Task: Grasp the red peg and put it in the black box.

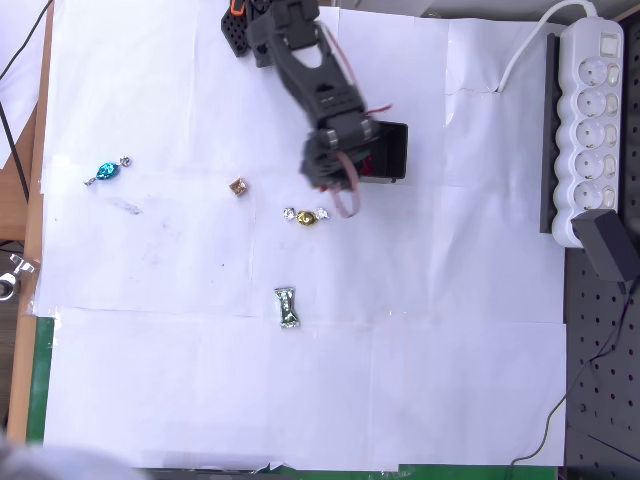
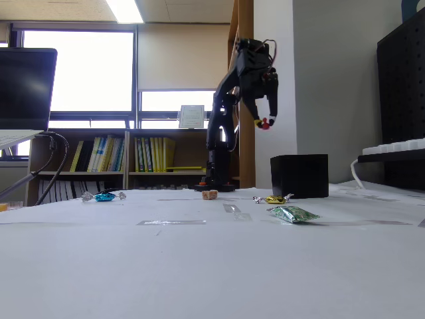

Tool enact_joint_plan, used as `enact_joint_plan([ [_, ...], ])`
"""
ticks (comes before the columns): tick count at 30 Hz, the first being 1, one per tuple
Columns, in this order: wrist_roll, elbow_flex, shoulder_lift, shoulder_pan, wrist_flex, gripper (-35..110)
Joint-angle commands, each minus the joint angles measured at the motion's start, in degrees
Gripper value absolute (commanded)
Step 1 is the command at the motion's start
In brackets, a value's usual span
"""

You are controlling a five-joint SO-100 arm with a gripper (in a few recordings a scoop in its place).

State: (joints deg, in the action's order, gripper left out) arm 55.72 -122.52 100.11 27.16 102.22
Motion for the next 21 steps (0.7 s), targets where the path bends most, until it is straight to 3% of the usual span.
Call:
enact_joint_plan([
  [1,-4.83,4.04,-6.59,7.21,3.43,0],
  [13,-12.30,11.34,-5.45,15.03,-15.56,0],
  [18,-12.04,11.78,-5.19,14.94,-17.23,3],
  [19,-12.04,11.60,-5.19,15.03,-16.79,5],
  [21,-12.04,11.51,-5.19,15.03,-15.64,26],
])
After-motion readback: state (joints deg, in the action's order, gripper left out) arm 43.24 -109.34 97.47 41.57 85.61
